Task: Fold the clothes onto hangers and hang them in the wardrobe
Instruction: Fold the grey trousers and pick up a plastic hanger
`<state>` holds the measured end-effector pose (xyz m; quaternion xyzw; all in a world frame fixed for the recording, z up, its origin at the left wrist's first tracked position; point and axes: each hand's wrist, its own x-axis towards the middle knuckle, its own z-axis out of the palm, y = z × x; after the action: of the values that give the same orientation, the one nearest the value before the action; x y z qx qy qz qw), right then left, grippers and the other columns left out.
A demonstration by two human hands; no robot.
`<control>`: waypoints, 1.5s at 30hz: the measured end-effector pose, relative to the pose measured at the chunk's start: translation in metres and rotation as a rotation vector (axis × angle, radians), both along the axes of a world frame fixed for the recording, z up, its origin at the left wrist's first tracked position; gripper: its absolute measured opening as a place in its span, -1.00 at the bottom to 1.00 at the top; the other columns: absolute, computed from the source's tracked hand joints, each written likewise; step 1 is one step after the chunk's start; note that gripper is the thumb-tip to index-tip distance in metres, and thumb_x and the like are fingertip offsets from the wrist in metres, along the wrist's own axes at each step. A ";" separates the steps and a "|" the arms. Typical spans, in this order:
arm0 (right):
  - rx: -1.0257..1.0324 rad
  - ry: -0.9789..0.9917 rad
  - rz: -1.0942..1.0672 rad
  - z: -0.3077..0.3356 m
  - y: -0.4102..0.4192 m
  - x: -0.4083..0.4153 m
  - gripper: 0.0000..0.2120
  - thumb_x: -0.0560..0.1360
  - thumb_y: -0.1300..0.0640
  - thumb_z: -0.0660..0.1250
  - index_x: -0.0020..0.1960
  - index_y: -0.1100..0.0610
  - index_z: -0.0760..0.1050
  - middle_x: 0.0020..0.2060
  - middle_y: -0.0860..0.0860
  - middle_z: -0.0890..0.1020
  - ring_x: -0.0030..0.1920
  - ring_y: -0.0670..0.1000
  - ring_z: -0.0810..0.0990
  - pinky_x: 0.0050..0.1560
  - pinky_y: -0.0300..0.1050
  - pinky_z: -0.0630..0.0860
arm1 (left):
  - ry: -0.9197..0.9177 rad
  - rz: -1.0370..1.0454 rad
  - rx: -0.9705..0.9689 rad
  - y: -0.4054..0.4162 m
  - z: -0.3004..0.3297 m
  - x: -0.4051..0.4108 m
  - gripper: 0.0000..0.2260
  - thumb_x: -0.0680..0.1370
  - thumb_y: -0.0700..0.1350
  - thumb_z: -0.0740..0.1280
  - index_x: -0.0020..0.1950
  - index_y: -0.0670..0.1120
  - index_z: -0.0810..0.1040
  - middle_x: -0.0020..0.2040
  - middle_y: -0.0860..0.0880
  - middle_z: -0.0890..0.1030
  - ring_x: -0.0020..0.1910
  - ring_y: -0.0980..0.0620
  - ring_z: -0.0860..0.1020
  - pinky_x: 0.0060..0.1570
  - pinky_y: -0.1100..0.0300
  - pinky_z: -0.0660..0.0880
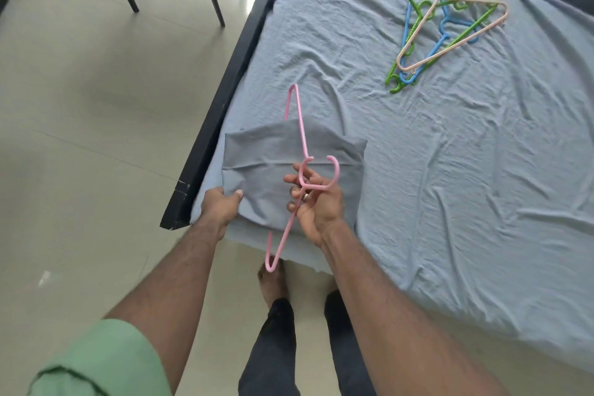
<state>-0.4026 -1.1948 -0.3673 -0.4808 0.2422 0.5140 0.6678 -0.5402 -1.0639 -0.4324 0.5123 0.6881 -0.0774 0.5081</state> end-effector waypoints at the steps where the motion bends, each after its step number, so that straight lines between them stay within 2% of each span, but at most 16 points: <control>1: 0.004 -0.017 -0.009 0.000 0.000 0.003 -0.61 0.52 0.26 0.08 0.28 0.25 0.50 -0.24 0.10 0.65 -0.41 -0.06 0.39 -0.35 -0.14 0.25 | 0.002 -0.003 0.011 0.001 0.004 -0.001 -0.73 0.61 -0.05 0.36 0.23 -0.17 0.58 0.10 -0.16 0.64 0.06 -0.23 0.60 0.15 -0.17 0.55; 5: 0.020 -0.075 -0.029 0.007 -0.003 0.014 -0.64 0.54 0.29 0.09 0.24 0.27 0.53 -0.23 0.10 0.65 -0.39 -0.07 0.38 -0.32 -0.14 0.22 | -0.002 -0.033 0.099 0.012 0.009 -0.014 -0.78 0.66 -0.08 0.29 0.23 -0.16 0.56 0.07 -0.14 0.59 -0.01 -0.17 0.51 0.07 -0.08 0.53; 9: -0.059 -0.117 -0.071 0.016 -0.004 0.018 -0.65 0.56 0.28 0.10 0.24 0.31 0.55 -0.24 0.14 0.64 -0.38 -0.04 0.37 -0.33 -0.13 0.22 | 0.021 -0.073 0.153 0.022 0.013 -0.033 -0.90 0.65 -0.08 0.31 0.06 -0.11 0.53 0.01 -0.17 0.59 -0.04 -0.21 0.53 -0.15 0.01 0.53; 13: -0.133 -0.125 -0.103 0.019 -0.007 0.021 -0.61 0.57 0.34 0.08 0.29 0.35 0.54 -0.25 0.14 0.65 -0.40 -0.04 0.40 -0.35 -0.13 0.25 | 0.034 -0.079 0.177 0.024 0.014 -0.048 -0.89 0.65 -0.12 0.30 0.10 -0.15 0.54 -0.01 -0.21 0.59 -0.10 -0.18 0.50 -0.23 -0.01 0.50; 15: -0.134 -0.134 -0.090 0.025 -0.007 0.021 -0.61 0.58 0.35 0.07 0.30 0.35 0.53 -0.26 0.13 0.64 -0.40 -0.04 0.40 -0.36 -0.14 0.25 | 0.046 -0.119 0.195 0.023 0.016 -0.050 -0.90 0.65 -0.14 0.31 0.09 -0.17 0.54 0.03 -0.23 0.61 -0.07 -0.18 0.51 -0.26 0.08 0.44; 17: -0.129 -0.159 -0.058 0.032 -0.007 0.021 -0.60 0.57 0.37 0.06 0.30 0.33 0.53 -0.26 0.13 0.63 -0.38 -0.05 0.40 -0.35 -0.14 0.24 | 0.070 -0.168 0.210 0.022 0.017 -0.052 -0.91 0.64 -0.15 0.32 0.08 -0.17 0.55 0.04 -0.22 0.61 -0.02 -0.19 0.51 -0.22 0.09 0.42; 21: -0.120 -0.199 -0.019 0.048 -0.007 0.022 -0.62 0.58 0.36 0.07 0.27 0.29 0.56 -0.26 0.14 0.65 -0.38 -0.04 0.40 -0.34 -0.13 0.26 | 0.140 -0.187 0.245 0.017 0.018 -0.057 -0.91 0.62 -0.15 0.33 0.01 -0.16 0.56 0.02 -0.23 0.62 0.09 -0.28 0.53 0.07 -0.06 0.50; 25: -0.105 -0.213 0.004 0.060 -0.007 0.024 -0.61 0.57 0.36 0.06 0.27 0.28 0.56 -0.26 0.14 0.65 -0.39 -0.05 0.40 -0.35 -0.13 0.25 | 0.172 -0.204 0.218 0.011 0.024 -0.053 -0.89 0.62 -0.13 0.34 0.06 -0.16 0.56 0.09 -0.24 0.63 0.10 -0.27 0.53 0.08 -0.04 0.48; 27: -0.094 -0.250 0.031 0.068 -0.007 0.024 -0.60 0.53 0.38 0.07 0.23 0.27 0.57 -0.25 0.12 0.65 -0.39 -0.06 0.42 -0.37 -0.14 0.27 | 0.253 -0.283 0.157 0.007 0.031 -0.053 -0.87 0.59 -0.07 0.35 0.08 -0.09 0.49 0.10 -0.15 0.57 0.11 -0.23 0.51 0.22 -0.11 0.44; 29: -0.079 -0.310 0.087 0.080 -0.004 0.024 -0.62 0.50 0.38 0.10 0.17 0.24 0.60 -0.24 0.11 0.66 -0.38 -0.07 0.44 -0.39 -0.16 0.30 | 0.331 -0.363 0.093 0.003 0.044 -0.056 -0.73 0.57 0.01 0.39 0.16 -0.05 0.40 0.10 -0.07 0.47 0.16 -0.19 0.48 0.30 -0.14 0.37; 32: -0.075 -0.380 0.173 0.107 0.003 0.025 -0.59 0.46 0.44 0.06 0.09 0.21 0.60 -0.21 0.12 0.65 -0.36 -0.07 0.43 -0.38 -0.15 0.29 | 0.194 -0.350 0.061 -0.007 0.070 -0.049 -0.66 0.56 0.07 0.42 0.18 -0.08 0.42 0.20 -0.11 0.52 0.16 -0.17 0.51 0.24 -0.05 0.45; 35: -0.059 -0.407 0.205 0.139 0.007 0.029 -0.59 0.46 0.49 0.06 0.05 0.21 0.61 -0.21 0.11 0.66 -0.36 -0.05 0.42 -0.38 -0.15 0.30 | -0.019 -0.410 -0.042 -0.021 0.109 -0.027 -0.74 0.60 0.11 0.34 0.07 -0.08 0.52 0.12 -0.09 0.62 0.05 -0.10 0.60 0.00 0.07 0.53; 37: -0.023 -0.422 0.232 0.165 0.011 0.032 -0.58 0.45 0.51 0.05 0.02 0.22 0.61 -0.20 0.11 0.67 -0.35 -0.05 0.43 -0.37 -0.14 0.32 | -0.108 -0.456 -0.105 -0.030 0.140 -0.008 -0.74 0.65 0.10 0.27 0.12 -0.09 0.53 0.08 -0.07 0.64 0.03 -0.07 0.64 -0.20 0.16 0.48; 39: 0.015 -0.450 0.282 0.192 0.013 0.035 -0.56 0.43 0.53 0.04 0.00 0.22 0.62 -0.18 0.12 0.67 -0.34 -0.04 0.46 -0.36 -0.13 0.34 | -0.147 -0.475 -0.102 -0.037 0.169 0.010 -0.73 0.69 0.07 0.20 0.19 -0.10 0.51 0.11 -0.07 0.64 0.04 -0.06 0.64 -0.29 0.21 0.43; 43: 0.122 -0.522 0.431 0.246 0.024 0.038 -0.64 0.32 0.48 0.15 -0.15 0.16 0.62 -0.11 0.26 0.53 -0.32 -0.02 0.43 -0.35 -0.14 0.34 | -0.236 -0.510 -0.006 -0.034 0.229 0.038 -0.75 0.69 -0.02 0.19 0.31 -0.08 0.49 0.16 -0.08 0.61 0.06 -0.05 0.62 -0.23 0.21 0.46; 45: 0.200 -0.600 0.562 0.279 0.032 0.040 -0.69 0.26 0.43 0.21 -0.16 0.16 0.62 -0.12 0.25 0.50 -0.35 -0.03 0.45 -0.36 -0.16 0.35 | -0.260 -0.521 0.120 -0.022 0.265 0.044 -0.75 0.65 -0.07 0.26 0.30 -0.09 0.55 0.14 -0.08 0.63 0.10 -0.07 0.61 -0.07 0.13 0.54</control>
<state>-0.3629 -1.1626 -0.0883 -0.5894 -0.1544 0.5344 0.5858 -0.4957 -1.0855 -0.1677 0.7063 0.4659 -0.0983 0.5239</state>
